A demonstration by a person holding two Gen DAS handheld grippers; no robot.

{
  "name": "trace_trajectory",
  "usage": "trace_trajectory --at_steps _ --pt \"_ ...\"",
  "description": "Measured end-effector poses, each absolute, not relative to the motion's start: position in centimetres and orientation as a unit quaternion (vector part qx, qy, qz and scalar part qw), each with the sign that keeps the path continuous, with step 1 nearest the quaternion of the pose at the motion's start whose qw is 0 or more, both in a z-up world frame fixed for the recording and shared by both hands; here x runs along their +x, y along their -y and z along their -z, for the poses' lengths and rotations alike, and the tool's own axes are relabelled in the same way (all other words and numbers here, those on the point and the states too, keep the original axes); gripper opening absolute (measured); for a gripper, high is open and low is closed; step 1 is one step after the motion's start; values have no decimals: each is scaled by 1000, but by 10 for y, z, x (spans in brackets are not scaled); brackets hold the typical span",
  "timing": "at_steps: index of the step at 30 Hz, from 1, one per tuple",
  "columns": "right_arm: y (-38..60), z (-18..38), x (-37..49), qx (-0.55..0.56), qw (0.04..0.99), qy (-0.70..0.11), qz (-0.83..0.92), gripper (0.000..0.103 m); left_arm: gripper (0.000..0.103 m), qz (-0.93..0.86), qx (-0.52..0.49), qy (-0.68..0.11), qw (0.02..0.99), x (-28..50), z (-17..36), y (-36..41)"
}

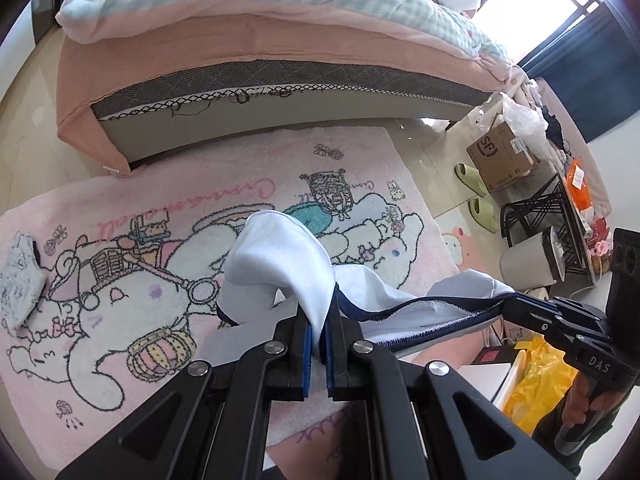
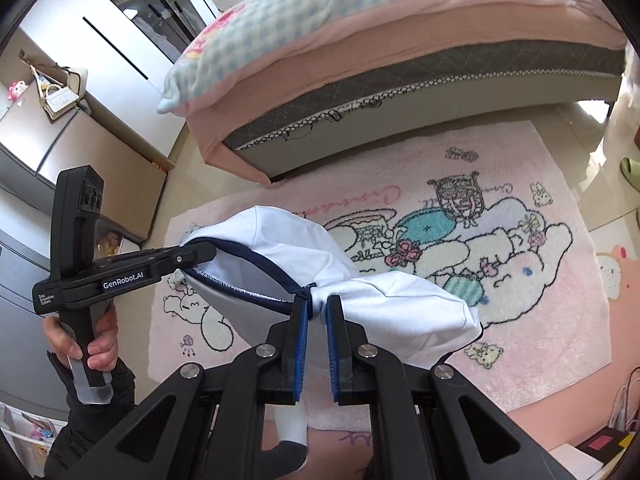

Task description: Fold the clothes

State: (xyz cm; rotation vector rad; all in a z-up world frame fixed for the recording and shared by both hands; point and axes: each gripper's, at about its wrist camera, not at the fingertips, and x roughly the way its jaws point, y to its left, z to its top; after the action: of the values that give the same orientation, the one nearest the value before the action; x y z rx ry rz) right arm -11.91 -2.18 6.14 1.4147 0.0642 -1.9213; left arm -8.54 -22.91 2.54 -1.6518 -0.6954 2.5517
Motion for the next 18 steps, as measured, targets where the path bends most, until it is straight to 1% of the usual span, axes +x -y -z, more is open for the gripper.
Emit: trace_trajectory --at_steps 8,13,18 --pt "28 -84 -153 573 355 -4 739 7 4 -806 -542 238 -3 -110 -55 233" --pt "36 -112 -165 559 348 -7 753 7 4 -817 -526 235 -17 -124 -85 238" --pt "47 -130 -189 543 343 4 766 7 4 -818 -508 269 -25 -145 -97 254"
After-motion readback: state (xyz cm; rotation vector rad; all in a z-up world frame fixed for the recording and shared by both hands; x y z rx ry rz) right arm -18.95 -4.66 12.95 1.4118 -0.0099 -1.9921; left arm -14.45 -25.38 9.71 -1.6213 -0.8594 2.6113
